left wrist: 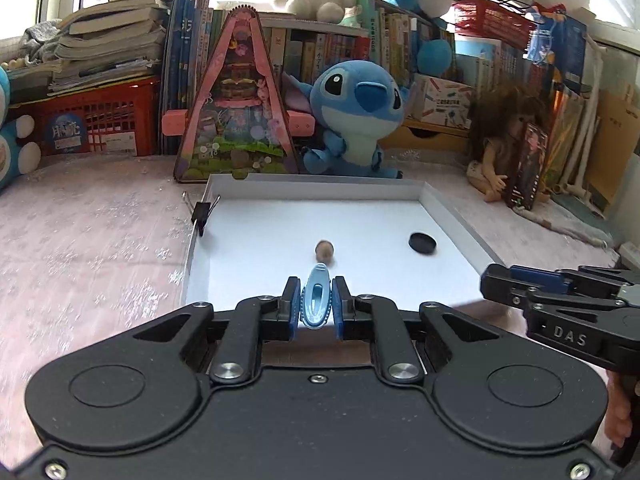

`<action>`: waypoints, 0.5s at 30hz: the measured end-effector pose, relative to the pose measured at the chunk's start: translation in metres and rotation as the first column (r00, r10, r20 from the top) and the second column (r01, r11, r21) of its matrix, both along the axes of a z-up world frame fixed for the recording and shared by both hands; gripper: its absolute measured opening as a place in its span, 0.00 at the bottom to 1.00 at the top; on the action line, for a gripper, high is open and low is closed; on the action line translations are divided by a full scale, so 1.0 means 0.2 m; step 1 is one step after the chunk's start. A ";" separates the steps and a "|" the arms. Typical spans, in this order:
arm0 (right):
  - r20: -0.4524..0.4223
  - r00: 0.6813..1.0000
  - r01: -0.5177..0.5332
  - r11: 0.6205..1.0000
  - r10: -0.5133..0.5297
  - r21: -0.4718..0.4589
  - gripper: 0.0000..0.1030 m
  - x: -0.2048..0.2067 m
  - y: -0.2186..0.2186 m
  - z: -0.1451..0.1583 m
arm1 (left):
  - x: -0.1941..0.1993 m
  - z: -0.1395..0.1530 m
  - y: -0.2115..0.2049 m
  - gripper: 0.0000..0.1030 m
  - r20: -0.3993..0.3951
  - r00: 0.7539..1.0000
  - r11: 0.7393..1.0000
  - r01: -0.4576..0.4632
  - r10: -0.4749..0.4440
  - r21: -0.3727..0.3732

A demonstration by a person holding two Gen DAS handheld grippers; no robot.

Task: Organize rigid objects
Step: 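Place the blue clip and black lid into the tray, opening both grippers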

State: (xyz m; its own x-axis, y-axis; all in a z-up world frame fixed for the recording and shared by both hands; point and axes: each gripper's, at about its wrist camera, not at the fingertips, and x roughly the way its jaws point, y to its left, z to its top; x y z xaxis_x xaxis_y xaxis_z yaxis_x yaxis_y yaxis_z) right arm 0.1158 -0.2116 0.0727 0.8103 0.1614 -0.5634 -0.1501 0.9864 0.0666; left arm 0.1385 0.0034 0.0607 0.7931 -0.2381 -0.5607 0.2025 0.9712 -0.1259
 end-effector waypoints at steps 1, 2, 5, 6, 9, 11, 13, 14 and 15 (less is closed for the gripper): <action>-0.013 1.000 0.004 1.000 -0.004 0.012 0.35 0.05 0.00 0.00 | 0.03 0.00 0.00 0.15 -0.007 1.000 1.000 -0.005 0.005 -0.003; -0.026 1.000 0.012 1.000 -0.011 0.026 0.35 0.09 -0.01 0.00 | 0.07 0.00 -0.01 0.15 -0.013 1.000 1.000 -0.006 0.006 -0.003; -0.071 0.997 0.030 0.997 -0.025 0.070 0.35 0.22 -0.01 0.00 | 0.17 -0.02 -0.03 0.15 -0.029 0.999 1.000 -0.024 0.024 0.012; -0.088 0.996 0.035 0.996 -0.028 0.080 0.35 0.26 -0.01 0.00 | 0.20 -0.03 -0.03 0.15 -0.033 0.999 0.999 -0.032 0.033 0.015; -0.126 0.991 0.050 0.993 -0.036 0.103 0.35 0.36 0.00 -0.02 | 0.31 -0.05 -0.04 0.15 -0.055 0.997 0.998 -0.053 0.054 0.020; -0.142 0.989 0.054 0.992 -0.038 0.111 0.35 0.41 0.00 -0.04 | 0.38 -0.08 -0.04 0.15 -0.075 0.995 0.997 -0.070 0.071 0.019; -0.156 0.987 0.060 0.993 -0.043 0.106 0.35 0.46 0.01 -0.06 | 0.43 -0.10 -0.04 0.15 -0.093 0.992 0.996 -0.084 0.085 0.017; -0.164 0.985 0.066 0.993 -0.049 0.102 0.35 0.48 0.02 -0.07 | 0.45 -0.12 -0.05 0.15 -0.099 0.991 0.996 -0.088 0.089 0.018; -0.172 0.984 0.072 0.992 -0.054 0.099 0.35 0.50 0.02 -0.08 | 0.47 -0.13 -0.05 0.15 -0.101 0.991 0.996 -0.091 0.092 0.021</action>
